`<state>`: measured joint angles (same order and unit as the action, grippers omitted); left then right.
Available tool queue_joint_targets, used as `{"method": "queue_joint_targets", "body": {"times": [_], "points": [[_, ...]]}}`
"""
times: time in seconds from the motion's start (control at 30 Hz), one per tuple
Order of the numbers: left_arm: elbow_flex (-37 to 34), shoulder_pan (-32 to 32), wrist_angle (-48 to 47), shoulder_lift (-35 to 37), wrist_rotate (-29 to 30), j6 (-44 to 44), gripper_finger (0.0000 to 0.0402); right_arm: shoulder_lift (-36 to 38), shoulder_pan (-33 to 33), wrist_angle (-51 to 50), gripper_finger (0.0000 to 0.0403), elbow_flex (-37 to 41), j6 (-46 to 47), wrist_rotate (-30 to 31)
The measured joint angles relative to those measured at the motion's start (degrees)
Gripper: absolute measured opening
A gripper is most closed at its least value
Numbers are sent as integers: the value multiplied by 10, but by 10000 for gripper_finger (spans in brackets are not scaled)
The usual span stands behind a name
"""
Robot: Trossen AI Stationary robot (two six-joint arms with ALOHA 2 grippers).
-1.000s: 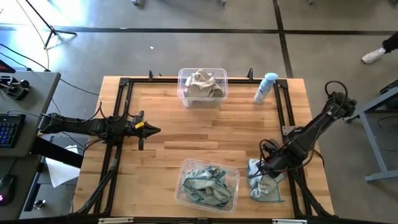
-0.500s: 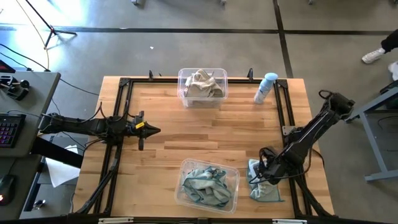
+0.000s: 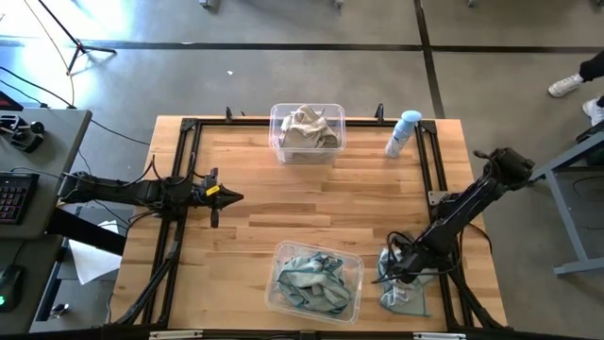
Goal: Sort microfiber towel by color & place in baskets
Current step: Put the blue towel into the bottom transparent bin
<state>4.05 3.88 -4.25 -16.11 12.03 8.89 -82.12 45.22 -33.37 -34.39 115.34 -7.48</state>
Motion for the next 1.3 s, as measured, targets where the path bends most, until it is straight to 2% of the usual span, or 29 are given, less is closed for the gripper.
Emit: {"method": "queue_joint_targets", "body": {"times": [0.23,0.37,0.77,0.93,1.1,1.2,1.3], "points": [[0,0,11,4,0,-35,0,-4,-13,-11,266,-9,-26,17],[0,0,9,19,-32,-60,0,-4,-13,-15,265,-9,-26,18],[-11,0,-1,137,-45,-96,0,-4,-13,-16,254,-8,-37,29],[-12,0,-1,159,-44,-101,0,-3,-13,-17,194,-6,-50,38],[-31,0,42,159,-93,-106,0,-3,-13,-13,90,-6,-86,74],[-34,0,51,158,-93,-96,0,-3,-12,-14,25,-6,-107,86],[-34,-1,53,158,-81,-93,0,-2,-12,-15,20,-7,-124,89]]}}
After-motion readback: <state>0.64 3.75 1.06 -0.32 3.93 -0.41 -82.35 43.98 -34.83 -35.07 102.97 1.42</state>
